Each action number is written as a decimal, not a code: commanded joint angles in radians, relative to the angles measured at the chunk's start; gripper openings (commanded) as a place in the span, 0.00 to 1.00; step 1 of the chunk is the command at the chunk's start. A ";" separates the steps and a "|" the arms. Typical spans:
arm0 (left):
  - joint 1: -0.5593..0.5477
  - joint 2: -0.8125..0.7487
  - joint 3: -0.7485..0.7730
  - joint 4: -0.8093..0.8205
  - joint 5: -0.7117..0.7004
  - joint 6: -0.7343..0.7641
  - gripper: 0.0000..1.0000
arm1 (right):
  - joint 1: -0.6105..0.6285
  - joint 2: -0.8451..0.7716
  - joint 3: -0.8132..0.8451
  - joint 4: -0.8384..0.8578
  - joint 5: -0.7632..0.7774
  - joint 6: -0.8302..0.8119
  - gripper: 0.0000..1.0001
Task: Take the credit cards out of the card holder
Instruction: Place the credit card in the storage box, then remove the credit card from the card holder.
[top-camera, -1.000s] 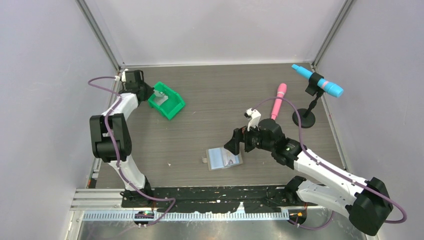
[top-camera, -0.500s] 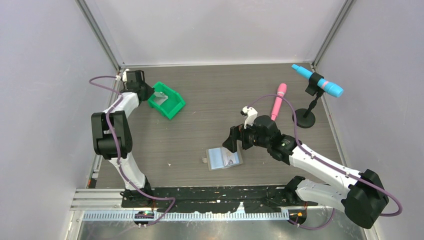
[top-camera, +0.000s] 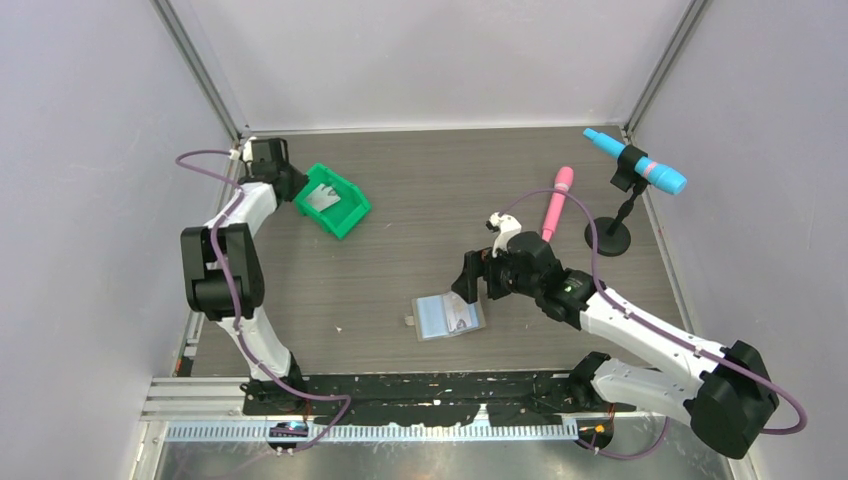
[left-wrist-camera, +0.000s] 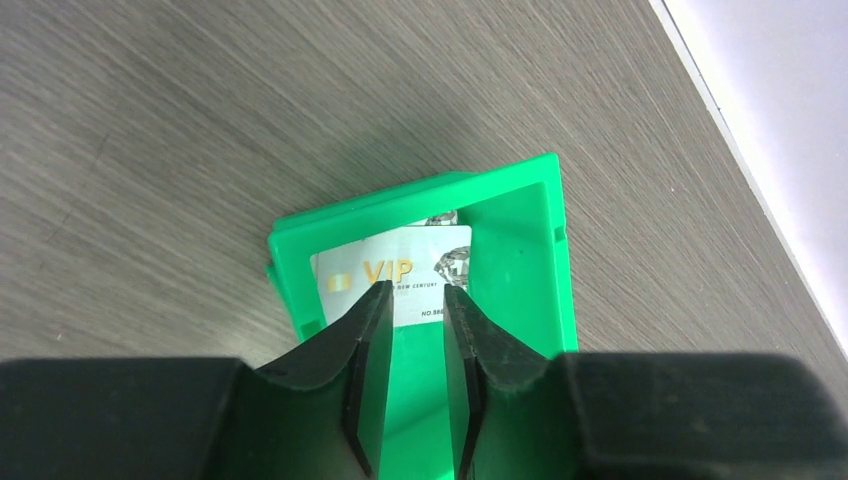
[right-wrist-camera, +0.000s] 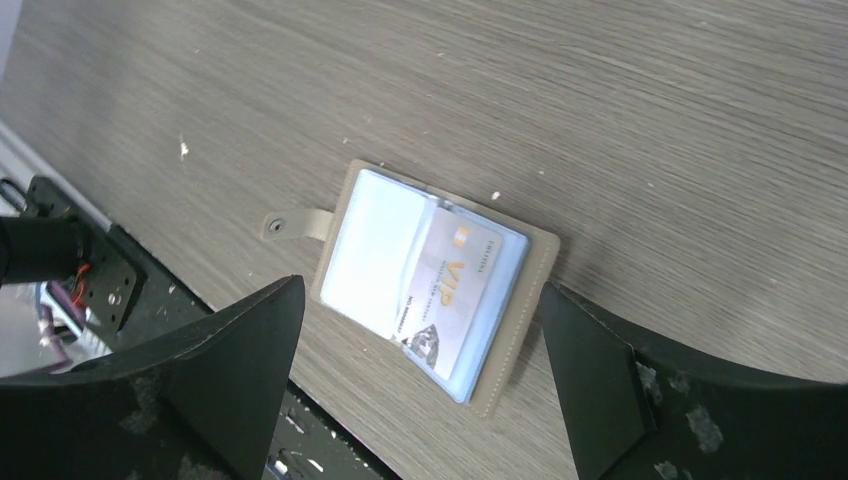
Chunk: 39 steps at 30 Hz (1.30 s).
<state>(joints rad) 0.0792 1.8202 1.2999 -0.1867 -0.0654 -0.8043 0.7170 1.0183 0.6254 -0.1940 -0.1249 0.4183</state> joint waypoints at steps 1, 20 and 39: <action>0.005 -0.109 0.022 -0.048 -0.039 0.007 0.29 | 0.001 -0.014 0.070 -0.066 0.103 0.044 0.95; -0.130 -0.609 -0.329 -0.299 0.397 0.186 0.34 | 0.002 -0.042 -0.022 0.010 -0.088 0.172 0.81; -0.647 -0.708 -0.585 -0.047 0.505 0.074 0.35 | 0.003 -0.032 -0.137 0.147 -0.195 0.212 0.48</action>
<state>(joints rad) -0.5125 1.1503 0.7570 -0.3801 0.4267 -0.6720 0.7170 0.9741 0.4763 -0.1181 -0.2913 0.6083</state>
